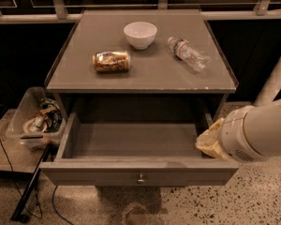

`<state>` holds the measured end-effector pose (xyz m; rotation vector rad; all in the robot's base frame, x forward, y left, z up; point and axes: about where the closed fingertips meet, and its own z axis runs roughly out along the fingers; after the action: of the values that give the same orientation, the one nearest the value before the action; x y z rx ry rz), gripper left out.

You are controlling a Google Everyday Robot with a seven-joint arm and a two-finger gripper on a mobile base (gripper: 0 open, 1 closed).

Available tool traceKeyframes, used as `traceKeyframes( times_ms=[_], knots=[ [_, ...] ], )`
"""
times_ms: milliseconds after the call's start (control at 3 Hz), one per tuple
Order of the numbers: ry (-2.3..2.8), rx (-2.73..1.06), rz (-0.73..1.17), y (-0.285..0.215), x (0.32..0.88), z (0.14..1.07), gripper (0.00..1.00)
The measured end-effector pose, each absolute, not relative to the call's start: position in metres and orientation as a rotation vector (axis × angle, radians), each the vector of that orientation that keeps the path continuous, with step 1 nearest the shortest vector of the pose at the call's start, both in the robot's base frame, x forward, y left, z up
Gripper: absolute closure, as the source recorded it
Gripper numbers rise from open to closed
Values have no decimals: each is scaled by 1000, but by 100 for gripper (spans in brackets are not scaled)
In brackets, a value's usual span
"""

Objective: Close top drawer

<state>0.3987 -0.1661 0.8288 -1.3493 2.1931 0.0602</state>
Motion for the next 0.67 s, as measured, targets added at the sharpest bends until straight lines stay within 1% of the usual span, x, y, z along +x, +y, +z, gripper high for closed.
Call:
traceKeyframes(
  times_ms=[333, 667],
  knots=[
    [2187, -1361, 76, -163, 392, 828, 100],
    [2191, -1399, 118, -147, 378, 811, 100]
  ],
)
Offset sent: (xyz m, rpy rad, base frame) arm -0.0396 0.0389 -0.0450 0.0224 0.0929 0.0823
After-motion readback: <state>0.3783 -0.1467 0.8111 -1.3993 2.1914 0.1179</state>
